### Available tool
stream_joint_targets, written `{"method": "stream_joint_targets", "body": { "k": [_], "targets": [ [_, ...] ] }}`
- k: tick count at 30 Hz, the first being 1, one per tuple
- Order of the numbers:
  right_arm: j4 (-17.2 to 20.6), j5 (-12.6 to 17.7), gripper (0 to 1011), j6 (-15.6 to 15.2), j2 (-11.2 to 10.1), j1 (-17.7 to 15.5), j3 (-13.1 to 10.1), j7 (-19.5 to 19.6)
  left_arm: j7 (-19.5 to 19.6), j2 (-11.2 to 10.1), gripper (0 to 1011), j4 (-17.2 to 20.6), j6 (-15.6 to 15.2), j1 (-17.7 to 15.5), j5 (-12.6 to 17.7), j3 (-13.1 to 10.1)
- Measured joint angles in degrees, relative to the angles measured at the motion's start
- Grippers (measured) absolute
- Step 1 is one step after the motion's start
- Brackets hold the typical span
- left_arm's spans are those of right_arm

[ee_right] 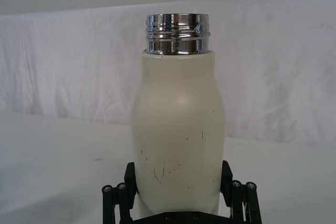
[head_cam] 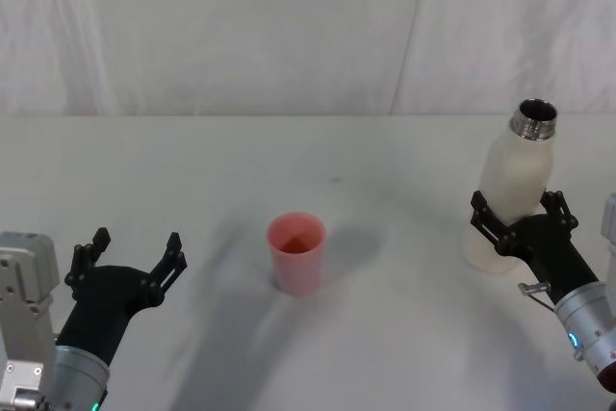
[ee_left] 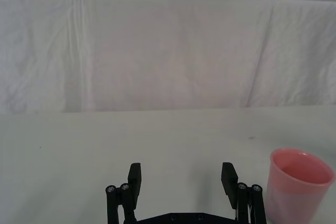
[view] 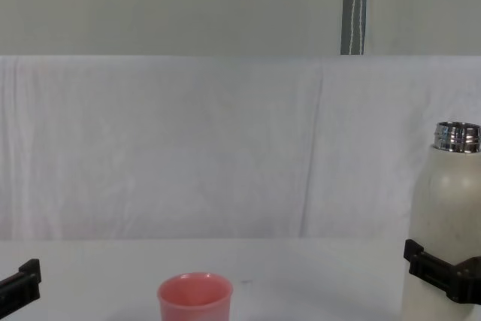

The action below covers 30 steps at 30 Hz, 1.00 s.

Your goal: Grasp the thermos with one hand and pour water into the cup lid.

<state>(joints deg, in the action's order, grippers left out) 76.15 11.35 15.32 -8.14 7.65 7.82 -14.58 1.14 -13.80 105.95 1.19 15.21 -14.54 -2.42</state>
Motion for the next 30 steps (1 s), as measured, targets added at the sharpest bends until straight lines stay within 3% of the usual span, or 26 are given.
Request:
{"method": "stream_joint_targets", "body": {
  "k": [21,30],
  "targets": [
    [-0.2,0.1,949,0.3,0.0,-0.1,-0.1,-0.1,0.0,0.0,1001,0.0,0.0,0.0,0.0,0.0],
    [-0.1,0.1,1001,0.3,0.0,-0.1,0.0,-0.1,0.0,0.0,1001,0.0,0.0,0.0,0.0,0.0]
  ]
}}
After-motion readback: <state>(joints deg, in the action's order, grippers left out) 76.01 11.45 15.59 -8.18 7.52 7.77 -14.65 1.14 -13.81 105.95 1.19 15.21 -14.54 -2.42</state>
